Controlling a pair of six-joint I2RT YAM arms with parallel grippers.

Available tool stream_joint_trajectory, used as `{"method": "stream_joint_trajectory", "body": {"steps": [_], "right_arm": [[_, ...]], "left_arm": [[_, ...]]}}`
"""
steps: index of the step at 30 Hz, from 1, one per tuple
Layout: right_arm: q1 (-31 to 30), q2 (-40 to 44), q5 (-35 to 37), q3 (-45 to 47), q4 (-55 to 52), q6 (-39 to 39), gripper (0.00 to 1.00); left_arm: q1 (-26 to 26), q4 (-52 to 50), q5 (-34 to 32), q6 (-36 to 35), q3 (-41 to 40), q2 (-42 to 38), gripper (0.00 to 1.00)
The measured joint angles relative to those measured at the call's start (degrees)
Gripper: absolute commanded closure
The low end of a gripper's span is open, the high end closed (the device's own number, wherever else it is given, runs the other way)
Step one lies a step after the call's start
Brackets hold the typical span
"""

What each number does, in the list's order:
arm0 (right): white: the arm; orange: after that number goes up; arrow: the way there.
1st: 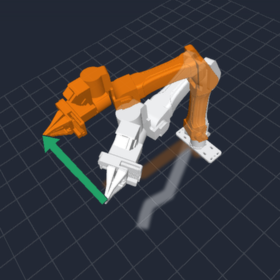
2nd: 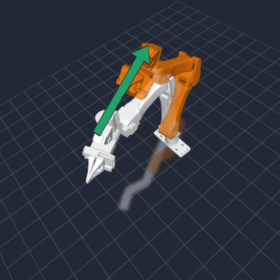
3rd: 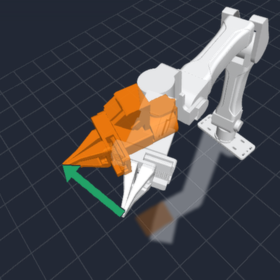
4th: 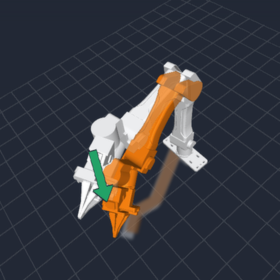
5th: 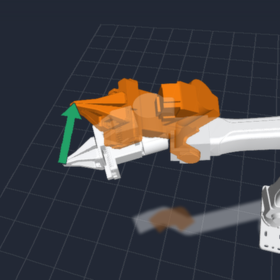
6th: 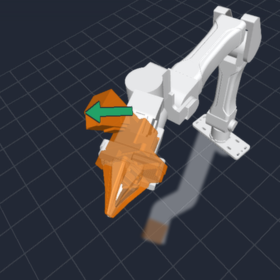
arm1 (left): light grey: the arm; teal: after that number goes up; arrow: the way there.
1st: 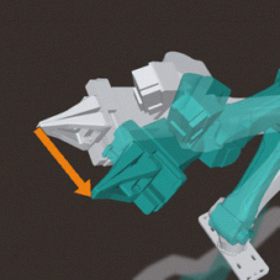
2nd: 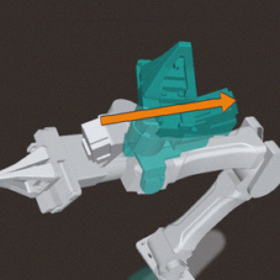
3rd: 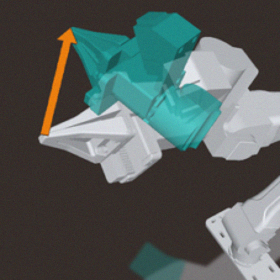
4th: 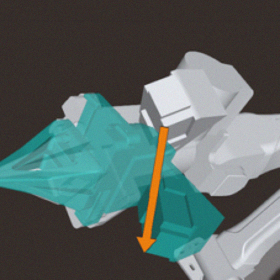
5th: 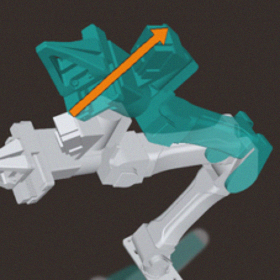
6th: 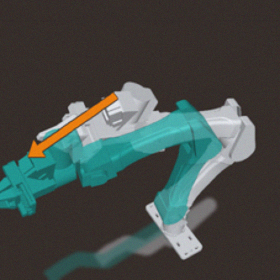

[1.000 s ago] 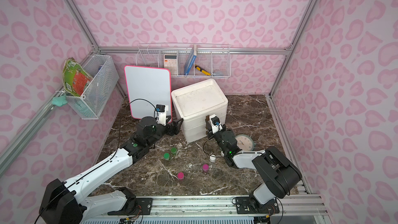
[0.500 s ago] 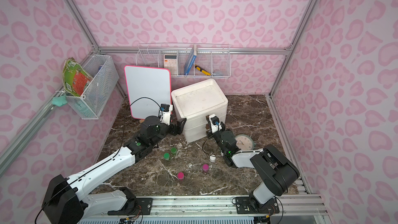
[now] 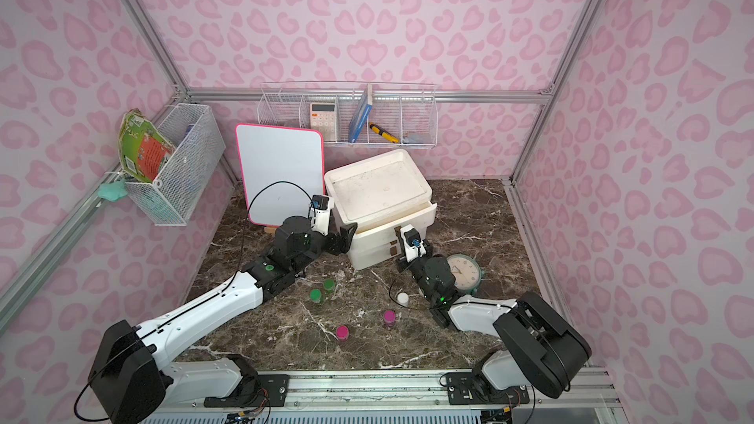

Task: Put the paint cans in the drawer according to color
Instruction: Open the drawer in the storage box.

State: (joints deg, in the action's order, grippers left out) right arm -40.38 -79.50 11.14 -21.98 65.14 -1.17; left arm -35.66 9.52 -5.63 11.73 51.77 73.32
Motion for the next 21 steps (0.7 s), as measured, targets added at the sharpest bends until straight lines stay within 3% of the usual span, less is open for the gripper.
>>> {"method": "stream_joint_trajectory", "body": {"steps": [21], "right_arm": [[-0.4,19.7,-1.5,5.7,-18.6,1.8,1.00]], "left_arm": [[-0.1,1.7,-1.3,2.3,1.7,3.2,0.29]]}}
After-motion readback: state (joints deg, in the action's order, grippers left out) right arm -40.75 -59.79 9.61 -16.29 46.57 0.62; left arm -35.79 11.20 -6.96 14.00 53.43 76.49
